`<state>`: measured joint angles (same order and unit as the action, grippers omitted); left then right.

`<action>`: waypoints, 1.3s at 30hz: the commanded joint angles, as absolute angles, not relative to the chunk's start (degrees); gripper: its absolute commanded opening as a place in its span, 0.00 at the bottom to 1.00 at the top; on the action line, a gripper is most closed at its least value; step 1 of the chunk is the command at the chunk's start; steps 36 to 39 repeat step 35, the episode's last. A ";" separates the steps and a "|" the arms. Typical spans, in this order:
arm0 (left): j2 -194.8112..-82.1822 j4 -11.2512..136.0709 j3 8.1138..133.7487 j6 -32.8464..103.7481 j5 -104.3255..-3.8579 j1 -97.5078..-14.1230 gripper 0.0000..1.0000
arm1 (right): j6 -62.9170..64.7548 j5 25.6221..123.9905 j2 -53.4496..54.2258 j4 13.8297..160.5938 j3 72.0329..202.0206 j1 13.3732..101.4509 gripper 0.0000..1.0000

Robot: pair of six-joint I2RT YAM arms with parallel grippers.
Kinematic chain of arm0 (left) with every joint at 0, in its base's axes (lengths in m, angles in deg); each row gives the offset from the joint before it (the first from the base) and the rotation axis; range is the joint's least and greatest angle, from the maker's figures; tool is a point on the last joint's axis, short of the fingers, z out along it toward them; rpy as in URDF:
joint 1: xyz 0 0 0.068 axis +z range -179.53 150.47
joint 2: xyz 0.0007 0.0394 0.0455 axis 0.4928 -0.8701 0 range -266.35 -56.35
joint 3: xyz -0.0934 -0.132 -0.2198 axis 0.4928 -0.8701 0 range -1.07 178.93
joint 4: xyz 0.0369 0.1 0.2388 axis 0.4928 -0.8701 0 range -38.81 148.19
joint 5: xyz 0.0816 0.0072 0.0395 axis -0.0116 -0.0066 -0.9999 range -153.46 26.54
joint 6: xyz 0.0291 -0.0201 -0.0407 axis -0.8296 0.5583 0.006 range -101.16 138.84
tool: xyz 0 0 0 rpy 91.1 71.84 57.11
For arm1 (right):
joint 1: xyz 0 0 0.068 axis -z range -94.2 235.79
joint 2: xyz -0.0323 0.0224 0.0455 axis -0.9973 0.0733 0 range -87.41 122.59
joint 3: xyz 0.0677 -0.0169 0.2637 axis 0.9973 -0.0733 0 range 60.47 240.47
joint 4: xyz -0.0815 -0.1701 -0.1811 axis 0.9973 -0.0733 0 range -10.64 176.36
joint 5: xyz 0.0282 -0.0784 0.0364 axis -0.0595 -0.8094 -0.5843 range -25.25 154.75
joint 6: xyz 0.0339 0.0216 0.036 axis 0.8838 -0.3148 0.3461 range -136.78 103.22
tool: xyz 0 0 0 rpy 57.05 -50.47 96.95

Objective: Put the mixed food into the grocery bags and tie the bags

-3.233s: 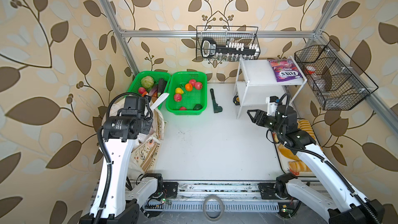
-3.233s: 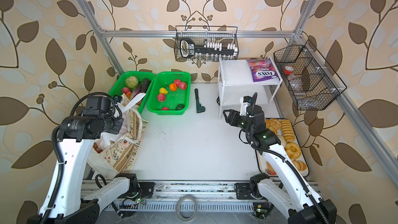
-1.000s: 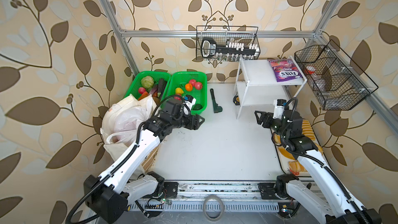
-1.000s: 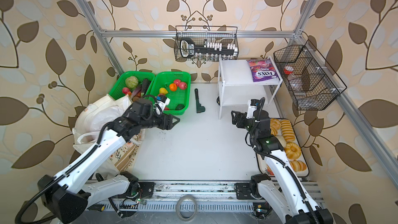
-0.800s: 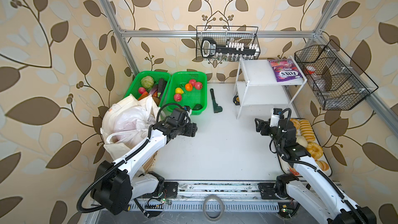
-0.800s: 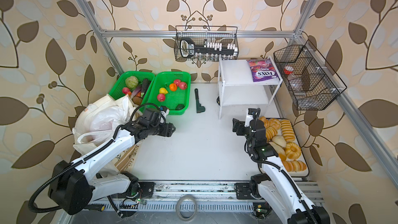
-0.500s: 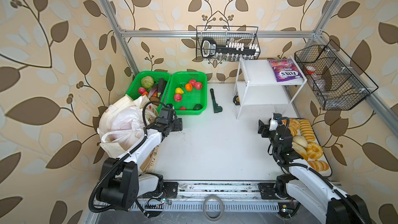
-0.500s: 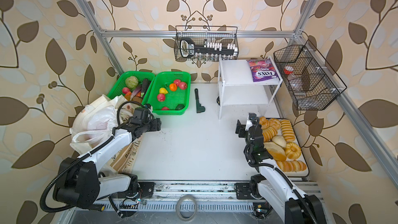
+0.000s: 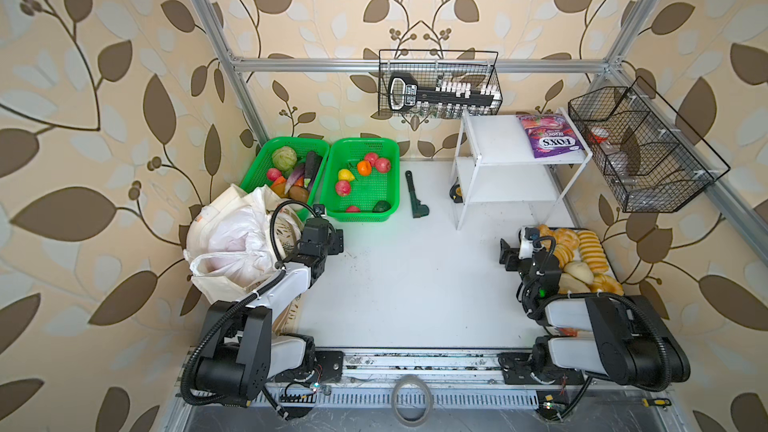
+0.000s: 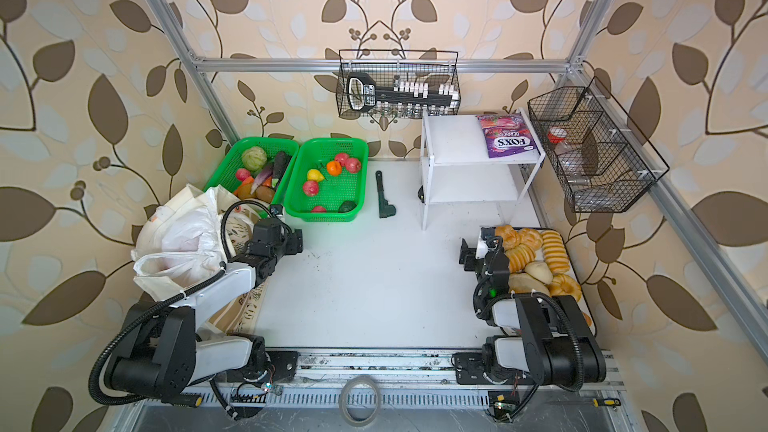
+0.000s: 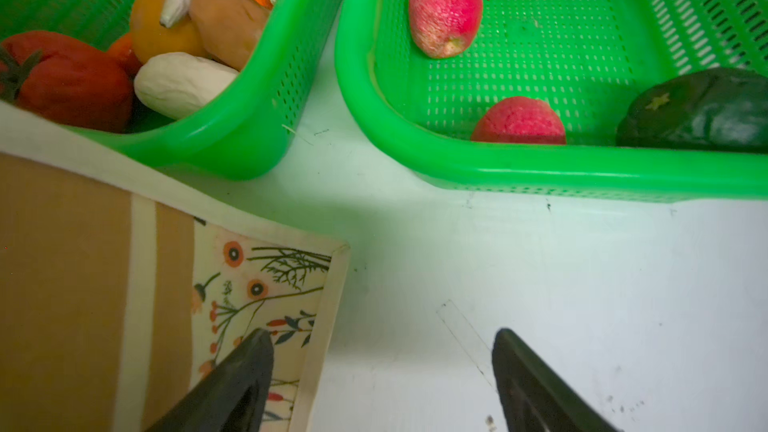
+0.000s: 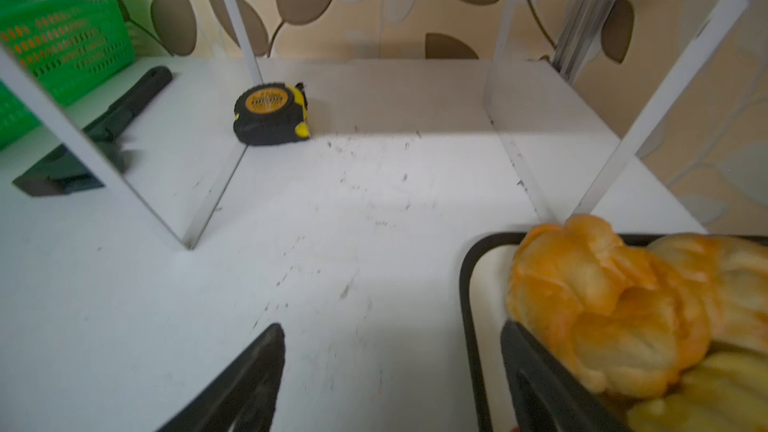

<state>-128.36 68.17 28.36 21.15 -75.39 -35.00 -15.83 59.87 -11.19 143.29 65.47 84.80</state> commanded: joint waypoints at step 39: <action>-142.17 99.39 21.70 21.48 -71.84 -27.86 0.99 | -13.84 49.95 -10.71 146.23 69.50 83.60 1.00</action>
